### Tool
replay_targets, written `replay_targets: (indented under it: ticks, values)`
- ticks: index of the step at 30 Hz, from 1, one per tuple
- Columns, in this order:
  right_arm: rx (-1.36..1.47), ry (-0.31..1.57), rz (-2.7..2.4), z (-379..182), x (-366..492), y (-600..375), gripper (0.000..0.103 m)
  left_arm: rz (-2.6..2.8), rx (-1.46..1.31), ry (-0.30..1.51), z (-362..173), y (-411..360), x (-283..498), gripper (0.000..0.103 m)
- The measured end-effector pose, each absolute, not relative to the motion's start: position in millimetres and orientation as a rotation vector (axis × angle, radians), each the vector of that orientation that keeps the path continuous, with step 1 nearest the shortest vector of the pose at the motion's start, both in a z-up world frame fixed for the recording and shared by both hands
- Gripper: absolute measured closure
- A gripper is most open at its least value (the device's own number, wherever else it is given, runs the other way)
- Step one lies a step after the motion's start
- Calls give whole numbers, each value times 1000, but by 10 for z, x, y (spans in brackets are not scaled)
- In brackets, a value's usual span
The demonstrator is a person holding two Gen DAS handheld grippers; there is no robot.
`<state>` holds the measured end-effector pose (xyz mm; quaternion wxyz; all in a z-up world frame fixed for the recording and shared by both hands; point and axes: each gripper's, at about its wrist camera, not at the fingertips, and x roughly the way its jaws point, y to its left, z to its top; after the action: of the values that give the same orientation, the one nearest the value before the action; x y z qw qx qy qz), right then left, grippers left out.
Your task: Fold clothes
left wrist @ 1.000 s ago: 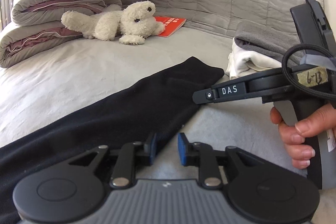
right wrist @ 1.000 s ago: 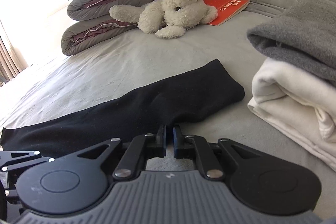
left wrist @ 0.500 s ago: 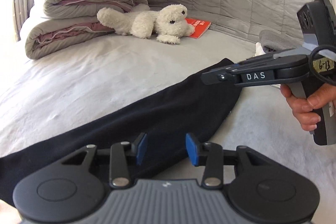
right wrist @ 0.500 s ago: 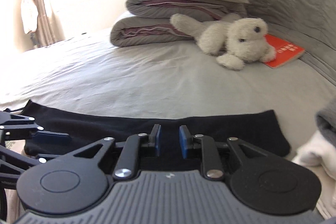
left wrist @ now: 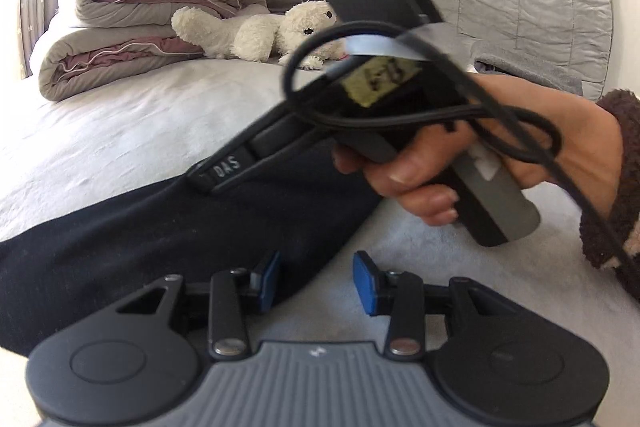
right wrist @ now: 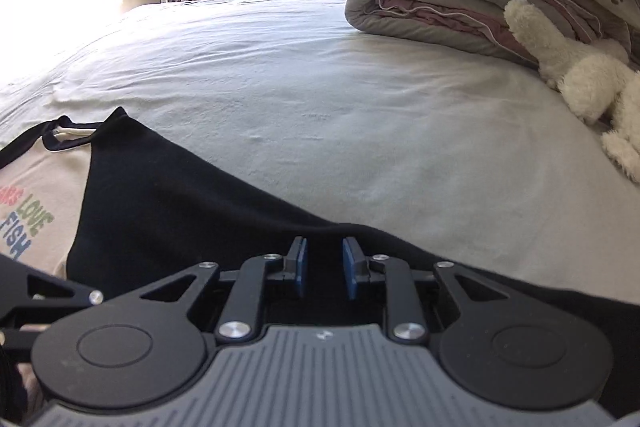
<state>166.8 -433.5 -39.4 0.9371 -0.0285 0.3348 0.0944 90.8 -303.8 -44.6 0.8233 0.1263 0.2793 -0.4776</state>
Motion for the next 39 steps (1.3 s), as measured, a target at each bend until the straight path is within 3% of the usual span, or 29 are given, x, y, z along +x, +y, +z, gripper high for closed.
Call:
replay_targets:
  ticks: [10,15,27,39]
  values:
    - [29,629,301,-142,1379,-4407,80,-982,223,560,-120,-2677,1005,65]
    - [-43,689,349,-257,1491,-4105,80,-961,200,665,-304,-2604,1115,68]
    - [-125,633,268,-401,1945,-3867,89,-945,233,622,-423,-2610,969,68]
    - [-67,598,39,-326,1038,-4877,85,-941,201,641,-237,-2571,1354,68]
